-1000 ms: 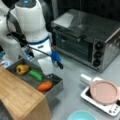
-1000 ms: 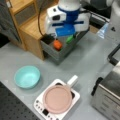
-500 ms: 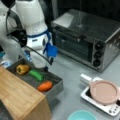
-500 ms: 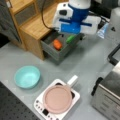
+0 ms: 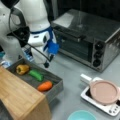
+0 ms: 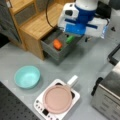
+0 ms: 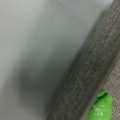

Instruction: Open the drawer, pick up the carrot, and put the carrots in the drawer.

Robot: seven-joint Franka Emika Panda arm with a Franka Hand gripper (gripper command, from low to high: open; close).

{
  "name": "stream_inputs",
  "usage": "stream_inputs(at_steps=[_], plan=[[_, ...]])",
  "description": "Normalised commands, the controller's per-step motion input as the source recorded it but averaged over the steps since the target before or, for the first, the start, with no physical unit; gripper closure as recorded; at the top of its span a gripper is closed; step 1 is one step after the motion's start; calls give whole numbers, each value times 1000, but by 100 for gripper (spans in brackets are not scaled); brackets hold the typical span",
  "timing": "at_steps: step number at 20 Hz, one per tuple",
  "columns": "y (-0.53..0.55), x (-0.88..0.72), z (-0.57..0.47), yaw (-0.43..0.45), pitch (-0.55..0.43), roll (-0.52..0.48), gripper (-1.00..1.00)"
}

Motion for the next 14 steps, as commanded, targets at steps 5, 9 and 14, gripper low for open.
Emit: stream_inputs(at_steps=[5, 9, 14], plan=[[257, 29, 41, -309, 112, 138, -100], [205, 99, 93, -277, 181, 234, -100], [104, 164, 255, -258, 337, 281, -100]])
